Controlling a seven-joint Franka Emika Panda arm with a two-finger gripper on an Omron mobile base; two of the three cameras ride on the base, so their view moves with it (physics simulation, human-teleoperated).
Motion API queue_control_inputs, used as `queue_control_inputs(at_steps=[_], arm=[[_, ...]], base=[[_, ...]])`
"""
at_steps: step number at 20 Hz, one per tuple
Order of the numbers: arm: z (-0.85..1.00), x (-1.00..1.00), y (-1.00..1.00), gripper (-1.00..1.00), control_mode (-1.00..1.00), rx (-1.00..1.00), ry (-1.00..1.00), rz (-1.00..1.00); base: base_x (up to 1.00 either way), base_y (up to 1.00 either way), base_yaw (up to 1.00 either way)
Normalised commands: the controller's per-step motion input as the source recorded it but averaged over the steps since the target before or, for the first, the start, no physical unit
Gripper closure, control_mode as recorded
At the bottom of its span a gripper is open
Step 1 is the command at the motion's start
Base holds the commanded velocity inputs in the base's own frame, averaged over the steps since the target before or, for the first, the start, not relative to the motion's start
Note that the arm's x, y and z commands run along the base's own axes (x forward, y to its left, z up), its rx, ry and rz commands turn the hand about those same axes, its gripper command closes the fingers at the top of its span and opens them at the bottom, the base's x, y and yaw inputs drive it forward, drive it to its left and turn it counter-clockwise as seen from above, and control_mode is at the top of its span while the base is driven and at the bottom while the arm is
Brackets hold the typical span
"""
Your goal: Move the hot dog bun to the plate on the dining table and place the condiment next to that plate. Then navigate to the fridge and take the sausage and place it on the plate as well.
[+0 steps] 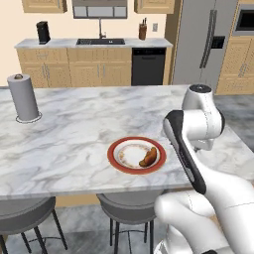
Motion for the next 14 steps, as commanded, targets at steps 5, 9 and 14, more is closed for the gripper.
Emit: queue_control_inputs(at_steps=[5,9,14], arm=[[-0.52,-0.23,-0.64,-1.0,1.0,-0.02,0.16,0.14],[0.0,0.0,0.0,-1.0,1.0,0.0,0.0,0.0],[0.0,0.0,0.0,-1.0,1.0,0.0,0.0,0.0]], base=[[-0.11,-0.13,0.02],[-0.95,-0.54,-0.13],[-0.55,-0.18,-0.68]])
